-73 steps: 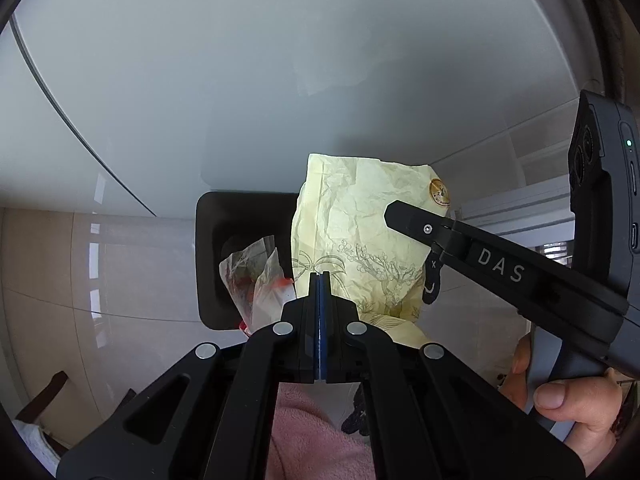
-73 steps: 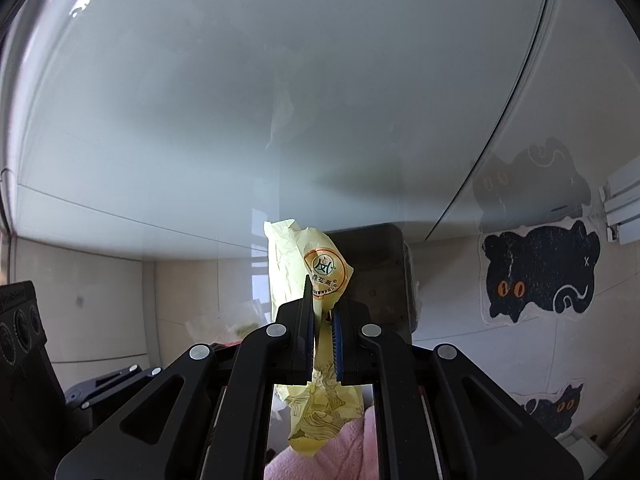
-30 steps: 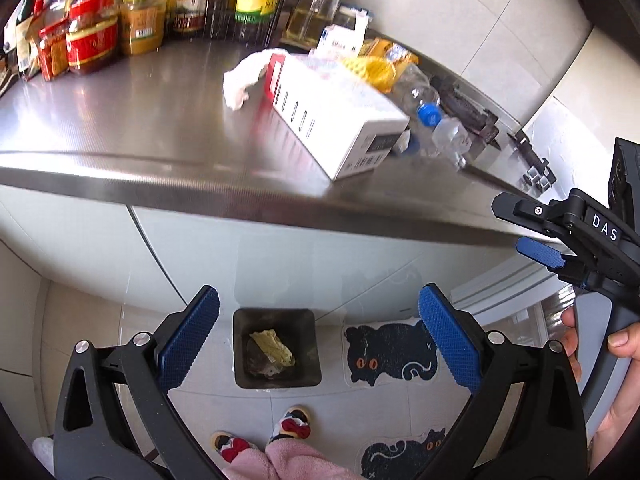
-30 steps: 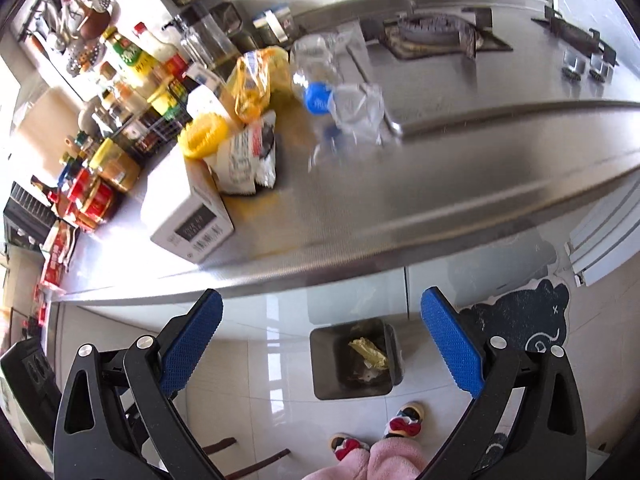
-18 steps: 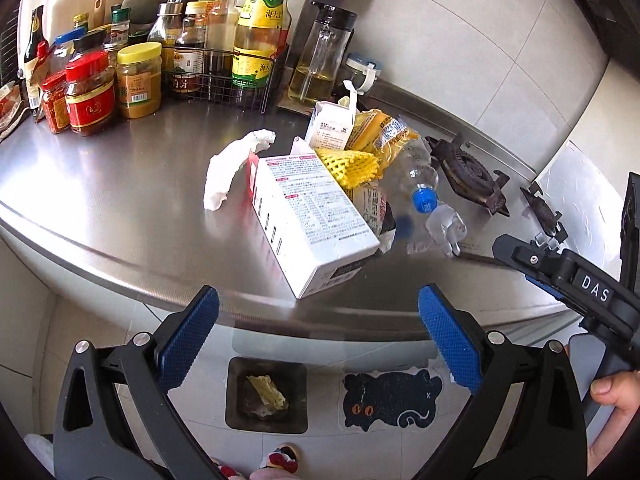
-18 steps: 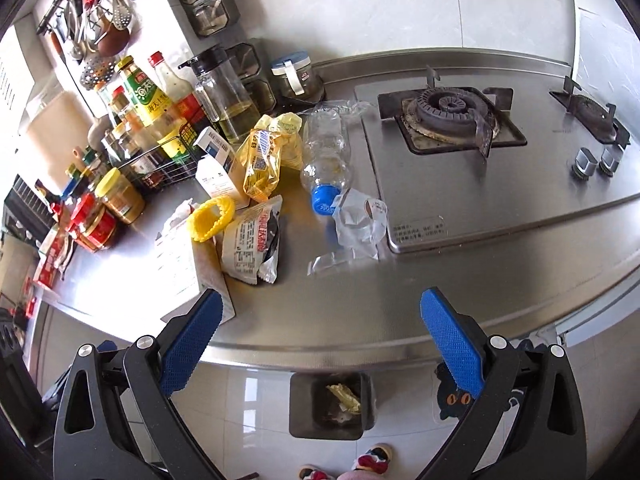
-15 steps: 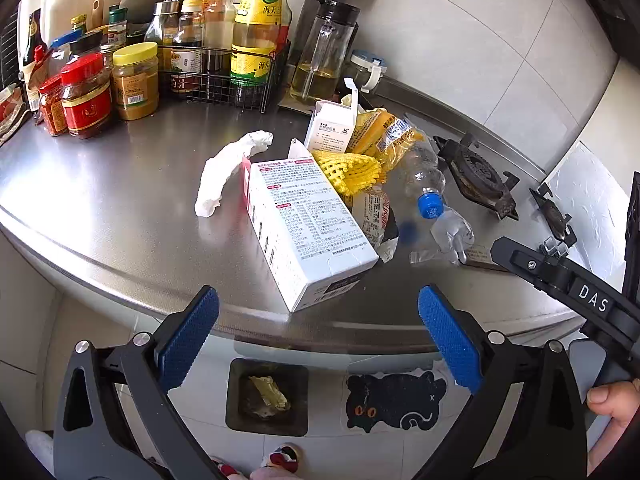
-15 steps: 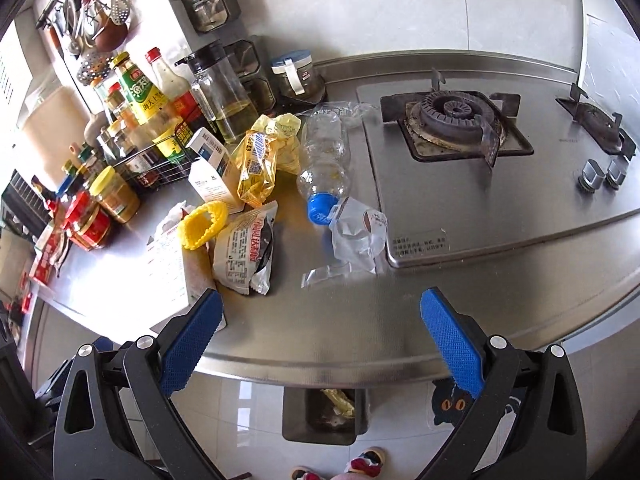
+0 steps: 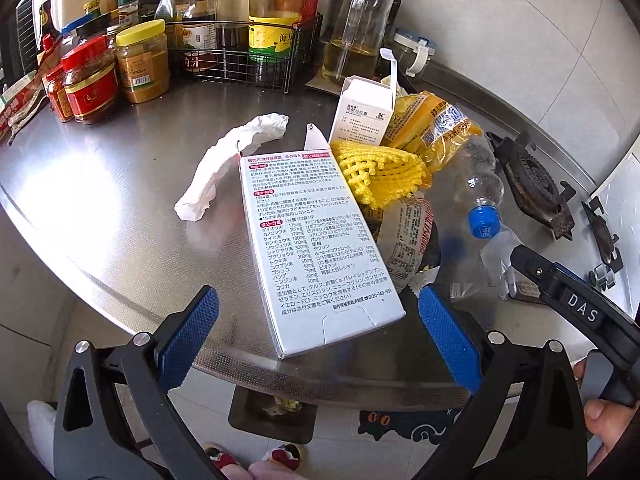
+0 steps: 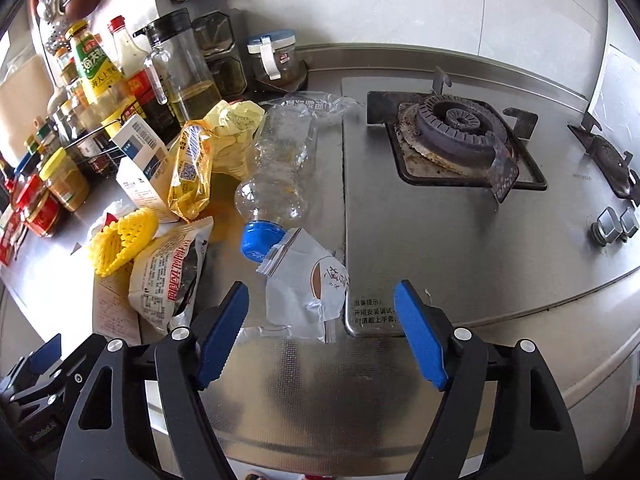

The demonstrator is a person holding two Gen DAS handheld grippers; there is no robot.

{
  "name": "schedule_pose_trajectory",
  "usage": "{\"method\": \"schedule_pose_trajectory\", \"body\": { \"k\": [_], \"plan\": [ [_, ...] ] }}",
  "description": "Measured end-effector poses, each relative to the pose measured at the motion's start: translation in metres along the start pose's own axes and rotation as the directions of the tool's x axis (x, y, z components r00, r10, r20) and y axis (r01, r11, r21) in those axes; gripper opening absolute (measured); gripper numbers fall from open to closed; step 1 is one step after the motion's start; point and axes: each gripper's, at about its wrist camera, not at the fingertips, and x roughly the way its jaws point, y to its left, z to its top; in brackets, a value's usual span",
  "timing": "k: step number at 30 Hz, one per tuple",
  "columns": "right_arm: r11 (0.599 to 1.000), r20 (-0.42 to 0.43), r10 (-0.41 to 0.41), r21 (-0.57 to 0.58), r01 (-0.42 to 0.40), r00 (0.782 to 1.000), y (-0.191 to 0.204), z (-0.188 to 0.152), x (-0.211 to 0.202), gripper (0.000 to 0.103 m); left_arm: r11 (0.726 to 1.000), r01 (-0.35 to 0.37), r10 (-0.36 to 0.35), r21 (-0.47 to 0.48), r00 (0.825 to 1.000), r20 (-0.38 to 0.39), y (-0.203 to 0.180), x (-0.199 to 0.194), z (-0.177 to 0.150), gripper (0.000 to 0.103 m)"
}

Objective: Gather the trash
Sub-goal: 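Grasp the white medicine box with the left tool while the right tool grasps the clear plastic bag, then carry the box and bag over the bin and open both tools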

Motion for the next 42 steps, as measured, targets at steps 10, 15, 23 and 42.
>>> {"method": "schedule_pose_trajectory", "body": {
  "k": [10,15,23,42],
  "plan": [
    [1.0,-0.037,0.002,0.003,-0.002,0.999,0.001,-0.001,0.024,0.056,1.0,0.016,-0.017,-0.023,1.0,-0.006,0.017,0.008,-0.002,0.07],
    [1.0,-0.048,0.017,-0.008,-0.018,0.999,0.005,0.0,0.027,0.03,0.999,0.039,-0.039,-0.007,0.999,-0.004,0.021,0.008,-0.002,0.06],
    [1.0,-0.035,0.018,-0.017,-0.019,0.999,0.012,-0.007,0.01,0.007,0.999,0.043,-0.043,0.016,0.999,0.014,0.03,-0.007,-0.006,0.056],
    [0.998,0.04,0.063,0.029,-0.064,0.997,0.057,-0.062,-0.074,0.006,0.985,0.108,-0.116,0.134,0.992,0.053,0.077,-0.089,-0.038,0.056]
  ]
}}
